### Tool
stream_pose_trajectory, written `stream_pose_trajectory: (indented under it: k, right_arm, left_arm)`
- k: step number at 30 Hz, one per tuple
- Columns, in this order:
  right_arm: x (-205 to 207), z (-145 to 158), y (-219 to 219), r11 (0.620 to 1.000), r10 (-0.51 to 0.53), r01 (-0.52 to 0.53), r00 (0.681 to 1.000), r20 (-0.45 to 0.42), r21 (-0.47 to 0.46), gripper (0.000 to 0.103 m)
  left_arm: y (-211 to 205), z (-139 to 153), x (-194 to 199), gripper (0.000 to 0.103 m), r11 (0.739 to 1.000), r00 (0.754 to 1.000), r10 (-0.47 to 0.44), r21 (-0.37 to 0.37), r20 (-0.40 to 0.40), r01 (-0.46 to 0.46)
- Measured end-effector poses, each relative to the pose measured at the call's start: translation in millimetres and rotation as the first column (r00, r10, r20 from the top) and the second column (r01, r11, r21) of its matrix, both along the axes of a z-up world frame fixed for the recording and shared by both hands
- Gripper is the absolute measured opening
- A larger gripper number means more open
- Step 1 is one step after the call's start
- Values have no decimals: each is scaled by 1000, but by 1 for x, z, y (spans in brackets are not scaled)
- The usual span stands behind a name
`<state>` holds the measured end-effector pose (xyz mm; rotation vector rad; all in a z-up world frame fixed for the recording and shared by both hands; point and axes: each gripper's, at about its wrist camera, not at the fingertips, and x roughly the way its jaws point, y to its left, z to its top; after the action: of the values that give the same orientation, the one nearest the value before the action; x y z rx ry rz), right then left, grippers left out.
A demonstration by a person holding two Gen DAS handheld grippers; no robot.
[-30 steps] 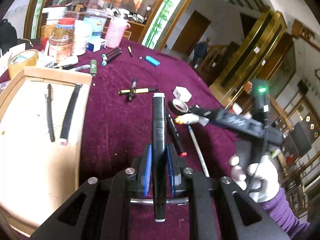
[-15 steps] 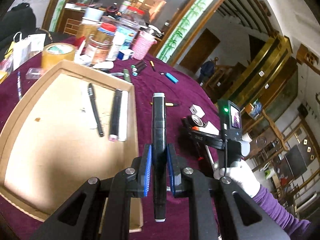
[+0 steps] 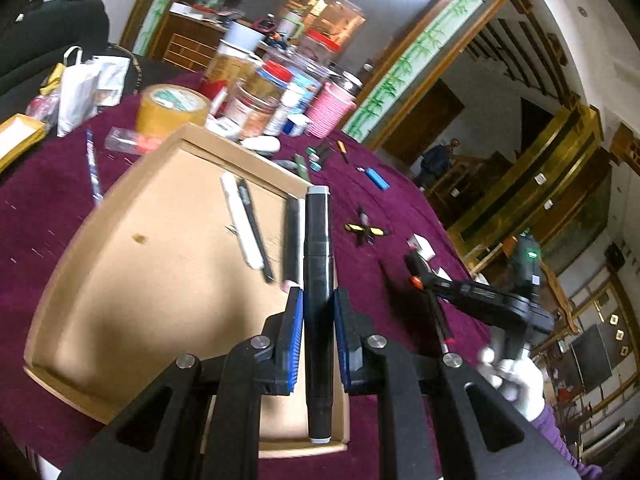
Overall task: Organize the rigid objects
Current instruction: 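Carry both red-capped black markers to the cardboard tray with both tools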
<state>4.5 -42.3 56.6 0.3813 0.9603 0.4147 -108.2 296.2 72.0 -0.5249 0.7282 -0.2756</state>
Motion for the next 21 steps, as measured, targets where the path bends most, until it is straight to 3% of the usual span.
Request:
stream_pose_trajectory:
  k: [9, 21]
  right_arm:
    - [13, 16, 82, 978, 157, -145, 985, -69, 151, 16]
    - [59, -20, 222, 954, 289, -261, 929, -232, 144, 17]
  left_arm:
    - [40, -8, 51, 14, 993, 991, 61, 105, -117, -49]
    - [59, -40, 123, 14, 988, 963, 57, 156, -262, -16]
